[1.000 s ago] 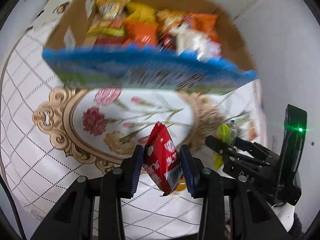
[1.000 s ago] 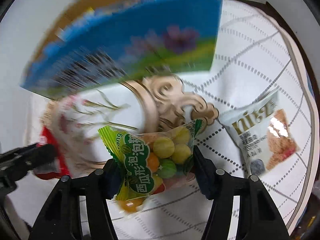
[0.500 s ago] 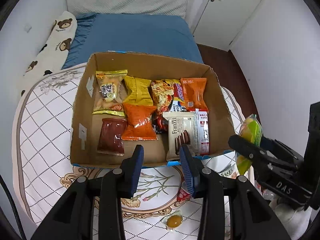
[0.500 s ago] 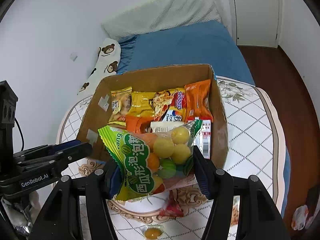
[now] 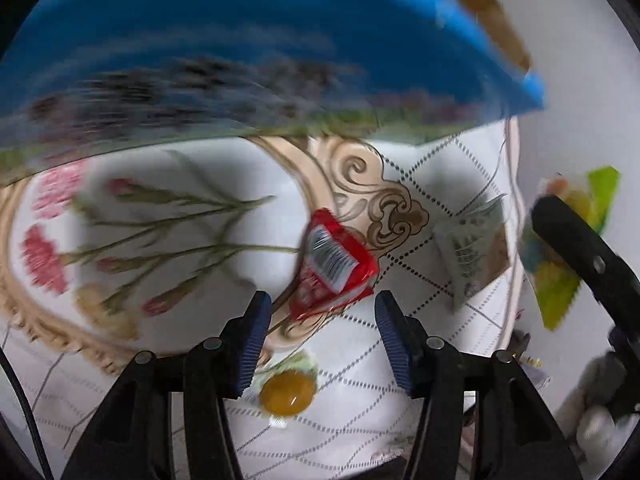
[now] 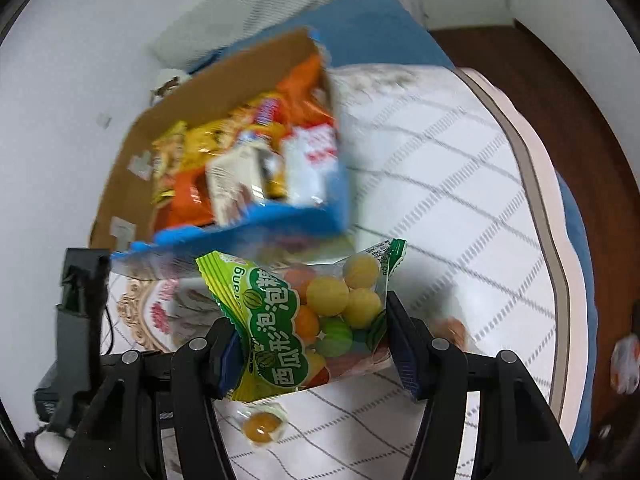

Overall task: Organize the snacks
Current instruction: 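Carry both packets into the cardboard box and open both tools, then move both tools back from the box toward the remaining snacks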

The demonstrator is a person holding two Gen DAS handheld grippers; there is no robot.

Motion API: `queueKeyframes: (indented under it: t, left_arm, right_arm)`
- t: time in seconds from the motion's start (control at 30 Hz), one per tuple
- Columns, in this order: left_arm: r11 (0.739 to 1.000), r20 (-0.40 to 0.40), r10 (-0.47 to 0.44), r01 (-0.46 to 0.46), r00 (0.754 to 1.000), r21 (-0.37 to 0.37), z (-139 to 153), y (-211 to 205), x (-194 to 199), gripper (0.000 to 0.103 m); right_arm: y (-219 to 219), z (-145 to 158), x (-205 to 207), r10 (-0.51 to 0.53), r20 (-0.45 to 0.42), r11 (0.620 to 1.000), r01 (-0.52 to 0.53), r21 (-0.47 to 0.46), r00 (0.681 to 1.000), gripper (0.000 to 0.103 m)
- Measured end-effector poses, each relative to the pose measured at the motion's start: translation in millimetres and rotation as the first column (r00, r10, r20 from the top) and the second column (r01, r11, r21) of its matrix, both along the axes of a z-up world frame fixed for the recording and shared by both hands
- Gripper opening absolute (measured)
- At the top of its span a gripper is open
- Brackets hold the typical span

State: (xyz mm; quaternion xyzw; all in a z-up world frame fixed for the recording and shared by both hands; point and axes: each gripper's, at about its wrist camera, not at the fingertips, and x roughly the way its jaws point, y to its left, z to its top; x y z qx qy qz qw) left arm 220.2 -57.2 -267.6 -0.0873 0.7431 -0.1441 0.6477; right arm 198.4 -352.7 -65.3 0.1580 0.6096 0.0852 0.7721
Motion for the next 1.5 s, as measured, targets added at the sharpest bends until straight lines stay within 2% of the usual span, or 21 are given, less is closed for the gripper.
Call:
queueKeyframes:
  t: [0.07,0.17,0.27,0.4,0.5,0.57,0.67,0.77,0.8,0.87,0.9,0.93,1.0,1.27,1.4,1.5]
  left_arm:
    - [0.999,0.019,-0.035,0.034,0.999,0.04,-13.4,-15.8,1.3,0.052]
    - [0.993,0.074,-0.063,0.054,0.995,0.109,-22.3,-26.2,-1.1,0.035]
    - [0.991,0.119,-0.064,0.049,0.991,0.123,-11.6,-21.8,-8.4,0.032]
    - [0.998,0.201,-0.031,0.021,0.979,0.053,53.1,4.1,-22.3,0.032]
    - [1.0,0.297,-0.008,0.003,0.955,0.019,111.4,26.7,-17.7,0.032]
    - [0.999,0.379,-0.003,-0.009,0.926,0.031,149.3,42.4,-1.6,0.032]
    - [0.996,0.436,-0.003,-0.035,0.9,0.08,169.4,62.4,30.1,0.032]
    - [0.994,0.406,0.012,-0.055,0.914,0.095,156.6,78.1,60.8,0.036]
    - [0.994,0.371,0.012,-0.053,0.929,0.1,144.9,82.8,74.3,0.036]
    - [0.989,0.318,-0.002,-0.045,0.948,0.14,121.2,85.2,88.1,0.037]
    - [0.987,0.294,-0.006,-0.042,0.956,0.156,111.1,95.2,96.5,0.04]
    - [0.987,0.281,-0.004,-0.041,0.96,0.155,101.1,98.2,102.0,0.047]
    - [0.986,0.272,0.004,-0.049,0.962,0.158,88.9,101.0,104.8,0.088]
    - [0.982,0.299,0.029,-0.083,0.954,0.169,85.2,113.6,92.3,0.09]
    - [0.978,0.35,0.04,-0.108,0.936,0.177,97.8,117.6,87.8,0.09]
    - [0.974,0.402,0.051,-0.134,0.914,0.182,111.2,117.6,76.3,0.09]
  right_arm:
    - [-11.9,-6.8,-6.8,-0.024,-0.01,1.0,0.024,-0.01,1.0,0.064]
    - [-20.6,-12.9,-14.1,-0.047,-0.023,0.999,0.046,-0.029,0.999,0.064]
    - [-23.3,-6.9,-22.9,-0.053,-0.017,0.998,0.052,-0.025,0.998,0.064]
    - [-11.8,24.7,-28.1,-0.038,0.027,0.999,0.038,0.013,0.999,0.064]
    - [8.3,58.0,-16.0,-0.008,0.092,1.0,0.006,0.024,0.996,0.064]
    - [23.4,76.5,0.0,0.017,0.136,1.0,-0.019,0.008,0.991,0.064]
    - [48.0,87.5,32.6,0.057,0.163,0.998,-0.051,-0.041,0.985,0.064]
    - [72.4,77.3,64.8,0.091,0.125,0.993,-0.08,-0.085,0.988,0.066]
    - [80.4,68.7,75.5,0.103,0.09,0.99,-0.094,-0.101,0.991,0.068]
    - [89.5,50.3,90.9,0.107,0.02,0.989,-0.104,-0.105,0.994,0.089]
    - [94.4,38.4,98.2,0.107,-0.028,0.986,-0.109,-0.125,0.994,0.096]
    - [96.9,33.0,101.7,0.107,-0.051,0.983,-0.114,-0.143,0.993,0.101]
    - [106.8,21.7,107.6,0.117,-0.086,0.972,-0.132,-0.192,0.989,0.101]
    - [114.2,17.1,105.9,0.089,-0.063,0.958,-0.103,-0.267,0.994,0.101]
    - [112.7,26.5,97.5,0.081,-0.028,0.953,-0.086,-0.292,0.996,0.101]
    - [113.0,42.7,87.0,0.082,0.03,0.945,-0.068,-0.321,0.996,0.101]
